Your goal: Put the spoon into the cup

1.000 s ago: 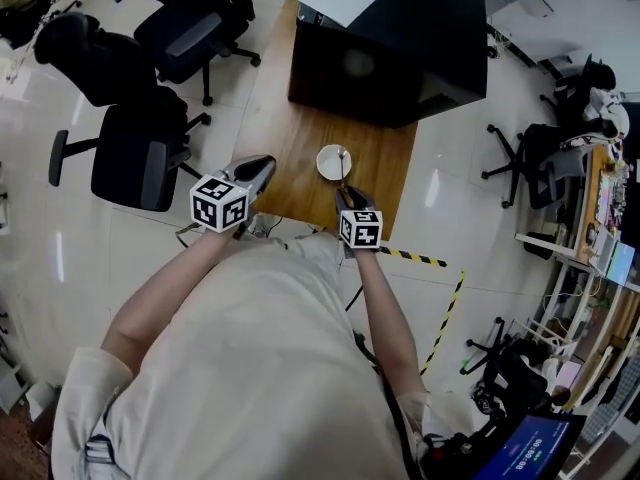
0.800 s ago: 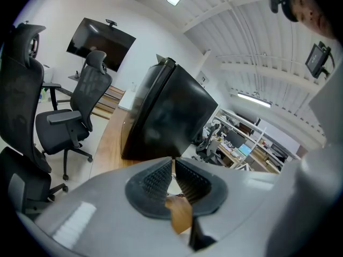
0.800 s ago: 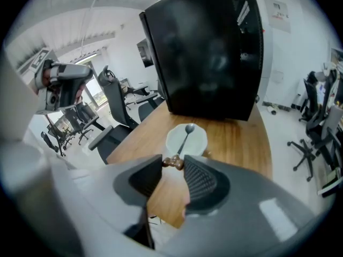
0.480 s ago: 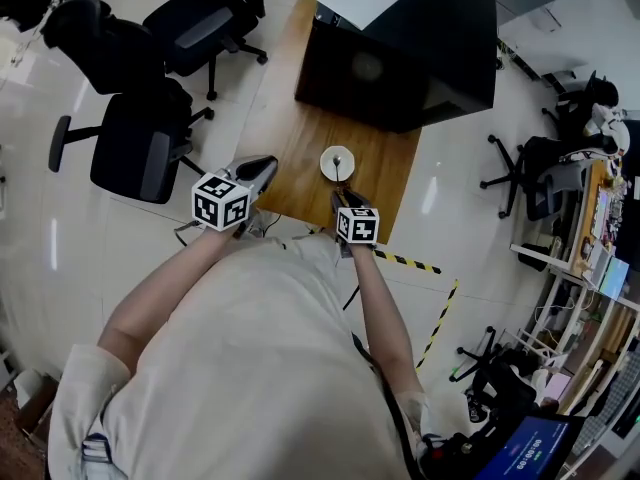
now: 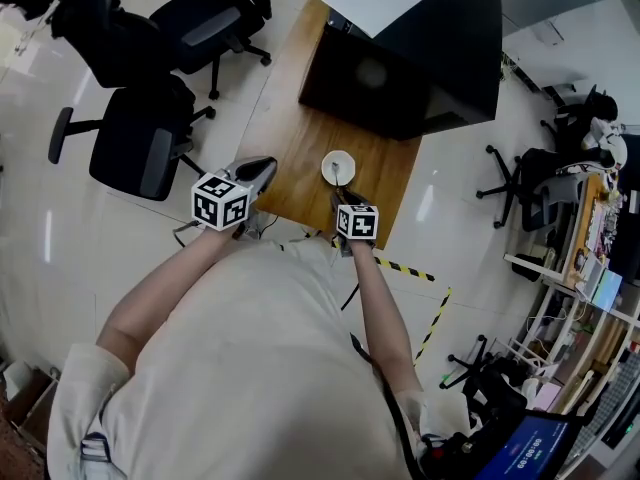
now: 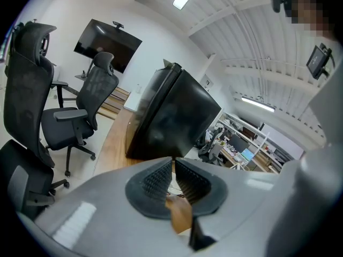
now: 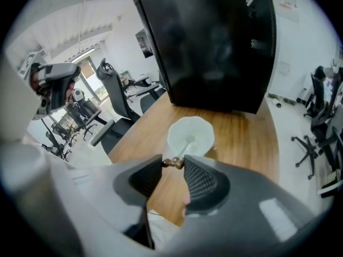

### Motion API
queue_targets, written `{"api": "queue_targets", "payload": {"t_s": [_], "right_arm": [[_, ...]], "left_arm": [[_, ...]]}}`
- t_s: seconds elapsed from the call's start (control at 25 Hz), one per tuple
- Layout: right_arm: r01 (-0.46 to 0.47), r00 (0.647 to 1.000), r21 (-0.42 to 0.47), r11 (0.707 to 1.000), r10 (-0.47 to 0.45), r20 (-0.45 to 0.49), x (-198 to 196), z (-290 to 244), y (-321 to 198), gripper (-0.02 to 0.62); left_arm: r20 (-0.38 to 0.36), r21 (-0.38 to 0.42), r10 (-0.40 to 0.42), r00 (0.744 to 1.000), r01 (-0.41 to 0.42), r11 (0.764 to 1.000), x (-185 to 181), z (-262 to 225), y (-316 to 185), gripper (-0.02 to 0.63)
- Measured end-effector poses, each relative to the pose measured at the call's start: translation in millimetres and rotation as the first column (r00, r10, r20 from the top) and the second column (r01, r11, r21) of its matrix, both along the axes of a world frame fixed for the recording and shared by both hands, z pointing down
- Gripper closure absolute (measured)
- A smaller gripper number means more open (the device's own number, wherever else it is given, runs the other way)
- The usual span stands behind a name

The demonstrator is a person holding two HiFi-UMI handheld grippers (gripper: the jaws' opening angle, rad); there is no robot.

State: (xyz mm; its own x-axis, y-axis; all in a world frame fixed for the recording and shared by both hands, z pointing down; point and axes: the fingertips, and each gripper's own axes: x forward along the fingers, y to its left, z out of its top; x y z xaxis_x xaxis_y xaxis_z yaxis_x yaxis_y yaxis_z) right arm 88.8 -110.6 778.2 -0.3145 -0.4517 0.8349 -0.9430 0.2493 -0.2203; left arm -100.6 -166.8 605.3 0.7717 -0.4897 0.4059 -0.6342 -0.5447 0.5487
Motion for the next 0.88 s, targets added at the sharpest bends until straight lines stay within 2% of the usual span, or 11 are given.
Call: {"api": "queue_targets", "payload": {"t_s": [0.88], "right_arm": [[-0.037, 0.999, -0.078, 0.996, 0.037, 0.002, 2.8, 17.8, -14.5, 0.466]], "left_arm": [[-0.018, -0.013, -0.043, 0.999, 0.043, 0.999, -14.3, 1.8, -5.4, 0.606]]}}
